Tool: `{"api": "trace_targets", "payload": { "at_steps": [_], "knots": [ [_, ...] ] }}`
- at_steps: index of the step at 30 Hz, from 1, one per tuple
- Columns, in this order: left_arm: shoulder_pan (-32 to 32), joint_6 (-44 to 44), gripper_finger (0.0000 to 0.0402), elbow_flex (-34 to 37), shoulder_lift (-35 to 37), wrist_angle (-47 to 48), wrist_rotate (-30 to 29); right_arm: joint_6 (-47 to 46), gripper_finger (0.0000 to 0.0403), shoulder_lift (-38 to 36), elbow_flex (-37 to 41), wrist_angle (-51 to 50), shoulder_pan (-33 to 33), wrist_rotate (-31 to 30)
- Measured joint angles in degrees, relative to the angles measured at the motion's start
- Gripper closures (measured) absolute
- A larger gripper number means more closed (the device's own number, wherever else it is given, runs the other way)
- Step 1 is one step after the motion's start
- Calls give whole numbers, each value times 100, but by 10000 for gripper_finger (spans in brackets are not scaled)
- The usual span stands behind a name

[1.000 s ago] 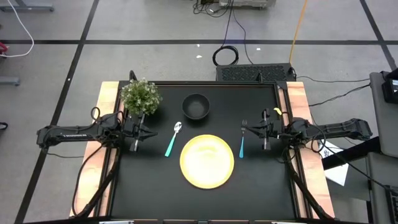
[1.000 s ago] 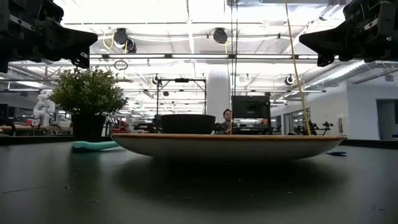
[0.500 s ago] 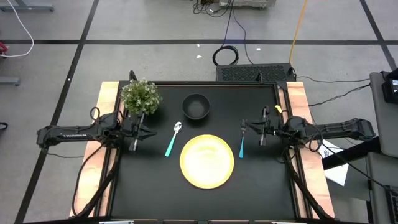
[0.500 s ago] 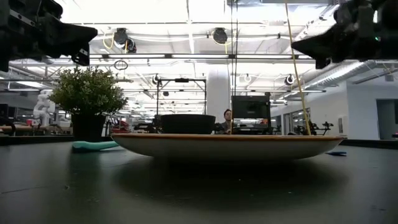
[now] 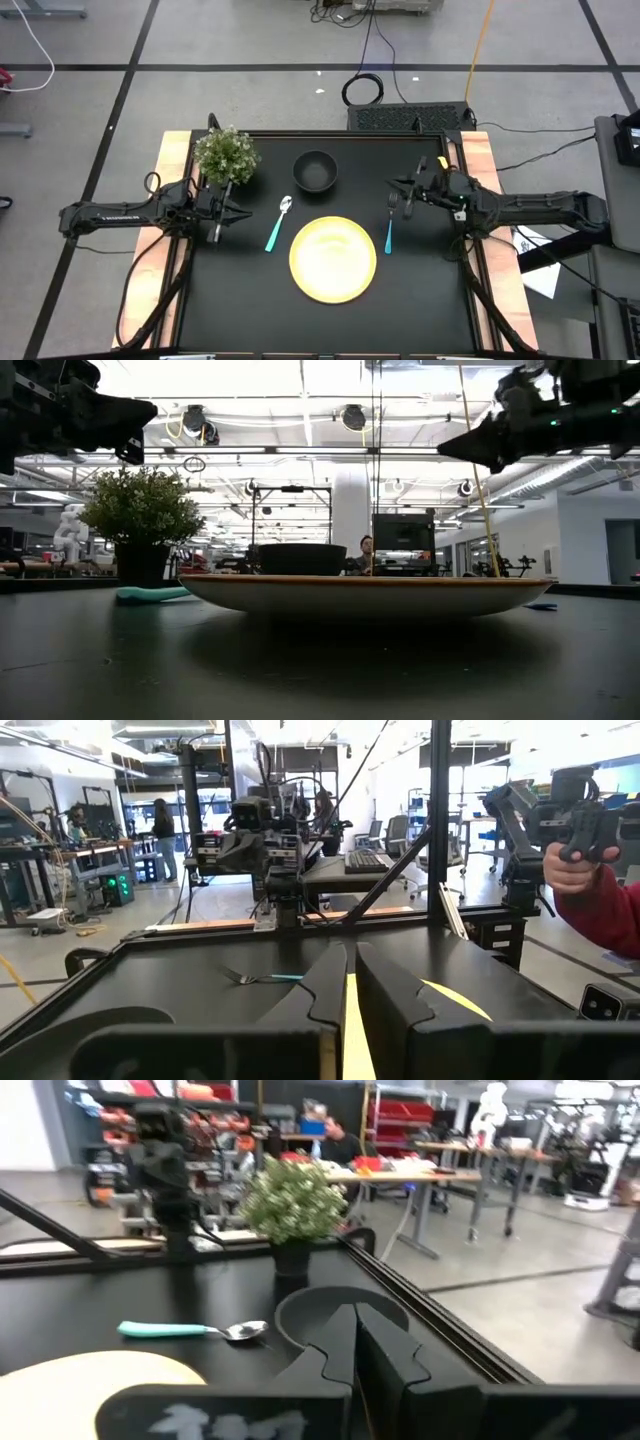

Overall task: Set table place
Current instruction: Put the black bowl on the yellow plate

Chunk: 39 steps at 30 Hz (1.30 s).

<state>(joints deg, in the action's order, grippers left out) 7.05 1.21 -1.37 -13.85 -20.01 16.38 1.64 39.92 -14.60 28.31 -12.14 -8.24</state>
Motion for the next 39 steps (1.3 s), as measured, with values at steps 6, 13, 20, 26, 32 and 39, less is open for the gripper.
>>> {"api": "trace_targets", "payload": {
  "at_steps": [6, 13, 20, 26, 32, 39],
  "knots": [
    [0, 137, 369, 0, -1, 0, -2, -300, 403, 807, -459, 17, -572, 780],
    [0, 166, 369, 0, 0, 0, -2, -465, 403, 1962, -1095, 16, -1115, 1275],
    [0, 162, 369, 0, -1, 19, -2, -431, 403, 3124, -1832, 18, -1467, 1454],
    [-1, 151, 369, 0, -1, 21, -2, -368, 403, 3924, -2484, 17, -1739, 2043],
    [-2, 137, 369, 0, -2, 55, -2, -482, 403, 4515, -3077, 10, -1902, 2337],
    [-2, 144, 369, 0, -2, 144, -22, -707, 403, 4914, -3743, -253, -2103, 2342]
  ]
}}
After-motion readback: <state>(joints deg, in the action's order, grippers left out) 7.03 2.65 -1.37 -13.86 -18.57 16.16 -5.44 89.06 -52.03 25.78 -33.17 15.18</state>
